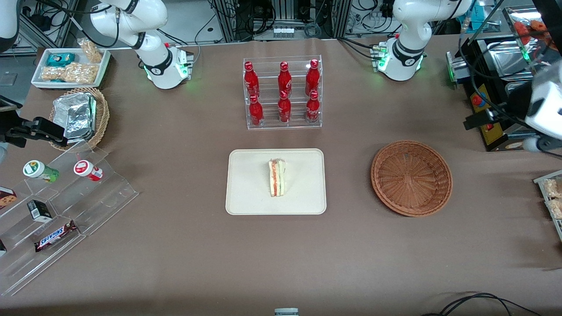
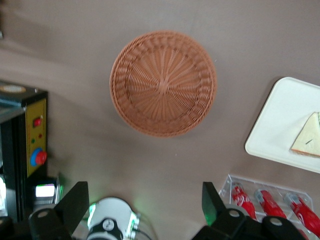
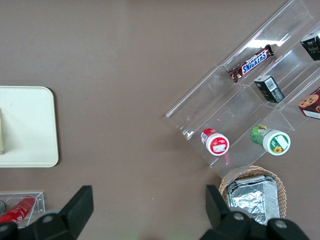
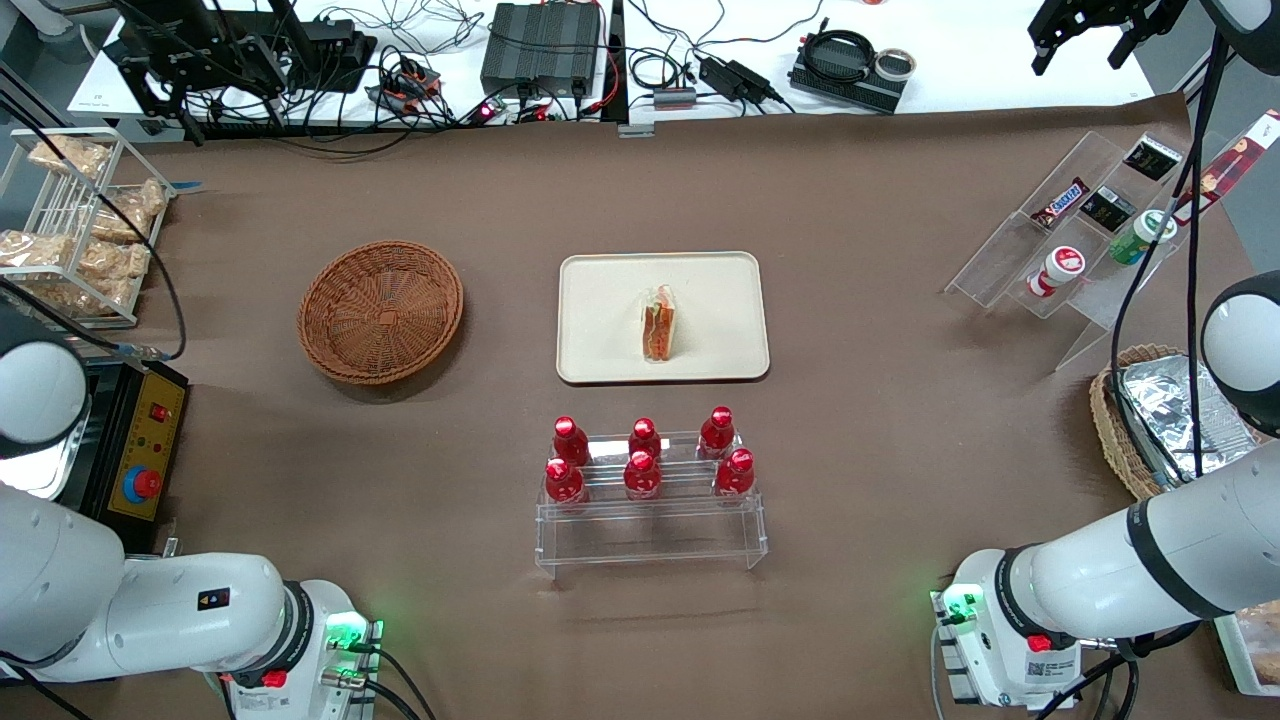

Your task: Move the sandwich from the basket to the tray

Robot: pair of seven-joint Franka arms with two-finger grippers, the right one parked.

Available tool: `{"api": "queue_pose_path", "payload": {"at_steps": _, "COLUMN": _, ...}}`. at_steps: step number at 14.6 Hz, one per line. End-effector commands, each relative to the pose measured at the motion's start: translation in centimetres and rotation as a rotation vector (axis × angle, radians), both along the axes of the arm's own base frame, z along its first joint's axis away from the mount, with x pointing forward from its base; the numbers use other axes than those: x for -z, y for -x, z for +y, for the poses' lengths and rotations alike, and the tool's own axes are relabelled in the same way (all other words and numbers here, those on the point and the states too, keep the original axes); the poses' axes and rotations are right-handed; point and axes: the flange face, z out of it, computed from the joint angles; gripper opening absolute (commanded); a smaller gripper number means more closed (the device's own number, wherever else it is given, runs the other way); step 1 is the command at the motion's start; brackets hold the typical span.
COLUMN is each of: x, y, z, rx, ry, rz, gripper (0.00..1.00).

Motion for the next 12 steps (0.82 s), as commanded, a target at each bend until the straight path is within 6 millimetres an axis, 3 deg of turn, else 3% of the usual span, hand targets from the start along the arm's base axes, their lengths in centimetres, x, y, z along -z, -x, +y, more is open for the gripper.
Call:
{"api": "queue_pose_path", "payload": {"at_steps": 1, "x": 0.46, "y": 4.13, "z": -1.41, "rx": 0.049, "ry": -0.089, "rz": -0.144, "gripper": 1.00}}
{"api": "queue_pose_path", "payload": {"at_steps": 12, "x": -0.39, "y": 4.22, "z": -0.74, "rx": 0.313, "ry": 0.012, "rz": -0.059, "gripper": 1.00}}
